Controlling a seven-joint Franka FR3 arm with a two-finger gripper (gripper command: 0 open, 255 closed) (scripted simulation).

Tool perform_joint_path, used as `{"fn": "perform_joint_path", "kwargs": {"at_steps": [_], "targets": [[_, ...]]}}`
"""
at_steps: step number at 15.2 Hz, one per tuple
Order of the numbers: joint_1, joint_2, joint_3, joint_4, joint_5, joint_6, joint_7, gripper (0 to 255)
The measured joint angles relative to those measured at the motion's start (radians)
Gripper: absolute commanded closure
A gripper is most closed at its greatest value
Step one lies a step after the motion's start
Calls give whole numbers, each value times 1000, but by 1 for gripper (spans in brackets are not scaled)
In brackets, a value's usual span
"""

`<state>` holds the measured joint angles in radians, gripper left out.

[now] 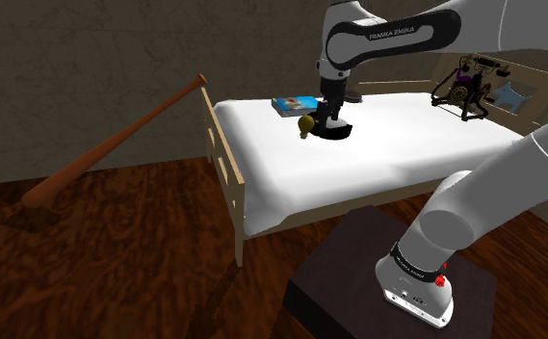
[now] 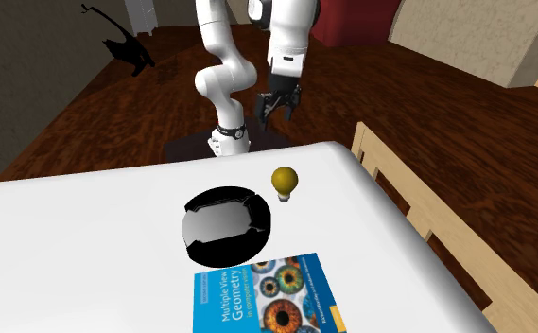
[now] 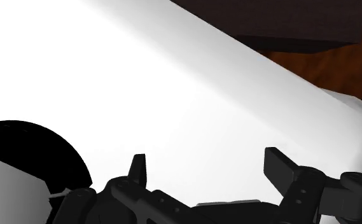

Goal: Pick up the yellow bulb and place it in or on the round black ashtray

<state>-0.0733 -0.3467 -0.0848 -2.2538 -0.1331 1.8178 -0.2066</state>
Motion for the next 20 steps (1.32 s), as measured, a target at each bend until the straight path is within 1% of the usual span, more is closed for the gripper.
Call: {"fn": "perform_joint_path", "kwargs": {"at_steps": [3, 5, 11, 13, 20], "targets": [[-9, 92, -19, 55, 1, 63, -16, 0], [-15, 151, -32, 108, 5, 86, -30, 0], [-33, 356, -60, 299, 36, 148, -69, 0], [-37, 385, -64, 314, 40, 168, -76, 0], [-43, 416, -69, 269, 43, 247, -80, 0]]}}
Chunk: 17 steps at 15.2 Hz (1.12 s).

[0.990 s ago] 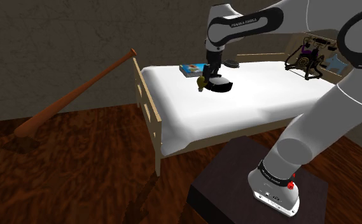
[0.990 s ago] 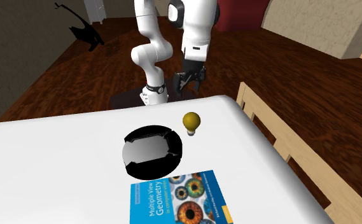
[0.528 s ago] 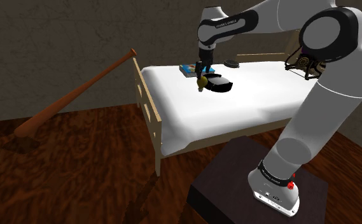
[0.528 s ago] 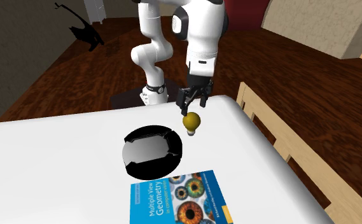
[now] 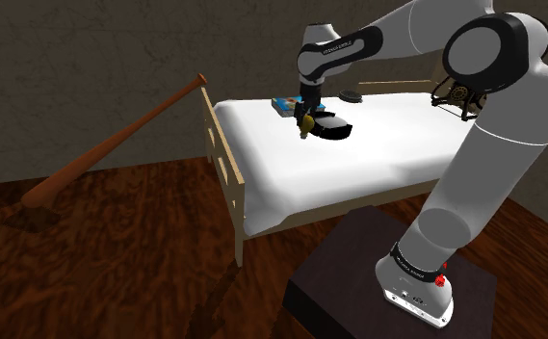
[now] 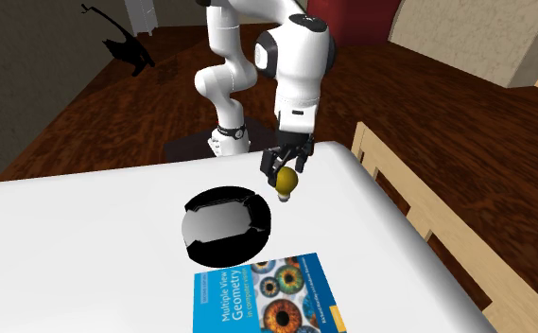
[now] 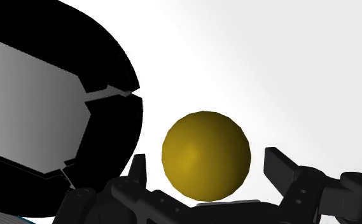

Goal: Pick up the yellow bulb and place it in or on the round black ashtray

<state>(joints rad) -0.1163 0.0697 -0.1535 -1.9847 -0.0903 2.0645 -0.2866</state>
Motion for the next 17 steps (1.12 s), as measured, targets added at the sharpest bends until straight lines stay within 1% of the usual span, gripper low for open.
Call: {"fn": "perform_joint_path", "kwargs": {"at_steps": [5, 6, 17], "targets": [[0, 2, 0, -2, 0, 5, 0, 0], [0, 2, 0, -2, 0, 5, 0, 255], [0, 0, -1, 3, 0, -1, -1, 255]]}}
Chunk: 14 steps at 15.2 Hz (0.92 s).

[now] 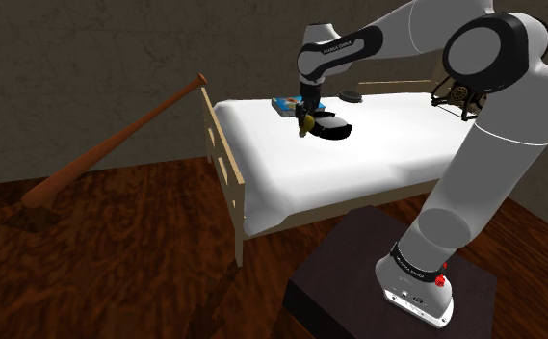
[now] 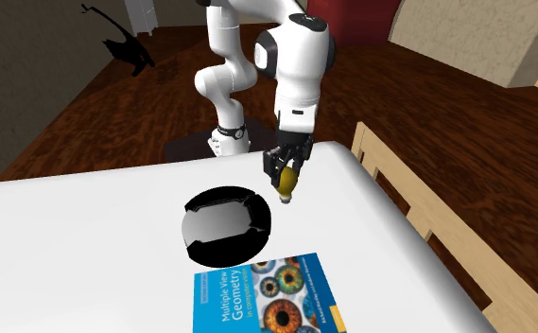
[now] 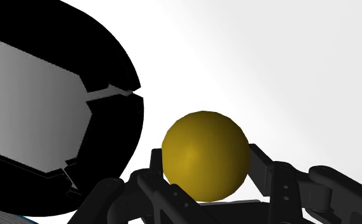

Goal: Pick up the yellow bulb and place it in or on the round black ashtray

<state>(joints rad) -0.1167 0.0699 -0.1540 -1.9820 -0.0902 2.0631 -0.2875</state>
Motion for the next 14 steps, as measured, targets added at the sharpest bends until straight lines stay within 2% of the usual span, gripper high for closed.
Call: {"fn": "perform_joint_path", "kwargs": {"at_steps": [14], "targets": [[4, -38, 3, 138, 0, -176, -7, 255]]}}
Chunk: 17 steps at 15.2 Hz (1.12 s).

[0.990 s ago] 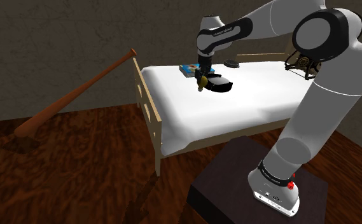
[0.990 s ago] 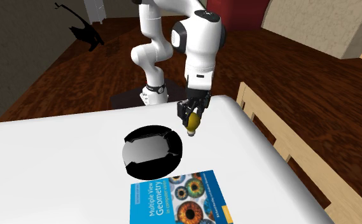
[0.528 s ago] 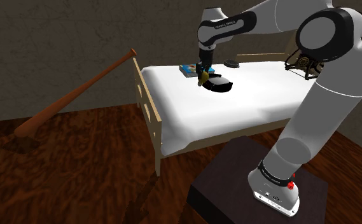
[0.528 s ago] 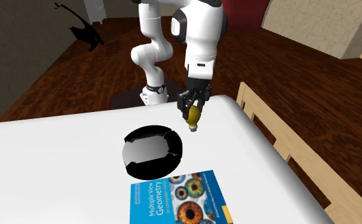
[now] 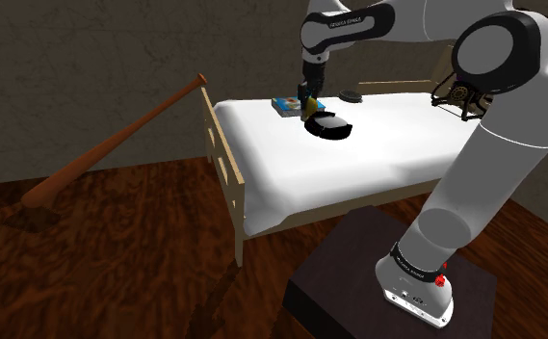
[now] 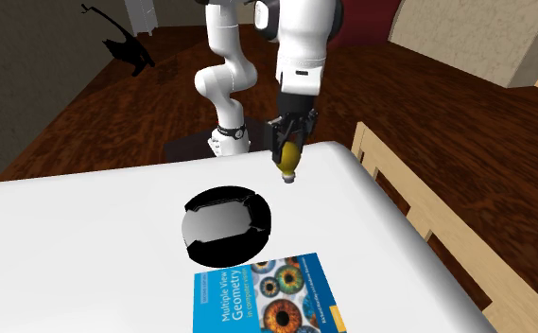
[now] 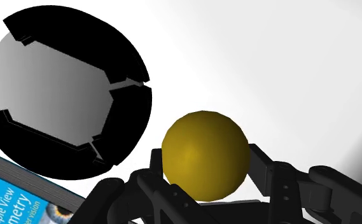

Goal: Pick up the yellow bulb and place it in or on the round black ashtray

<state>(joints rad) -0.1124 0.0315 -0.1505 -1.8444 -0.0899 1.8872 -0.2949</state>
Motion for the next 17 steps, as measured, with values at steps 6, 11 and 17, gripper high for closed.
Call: {"fn": "perform_joint_path", "kwargs": {"at_steps": [6, 11, 17], "targets": [[-1, -8, -1, 69, 1, -77, -9, 255], [-25, 9, -23, 136, 6, -122, -59, 255], [-100, 96, -86, 267, 33, -157, -202, 255]]}}
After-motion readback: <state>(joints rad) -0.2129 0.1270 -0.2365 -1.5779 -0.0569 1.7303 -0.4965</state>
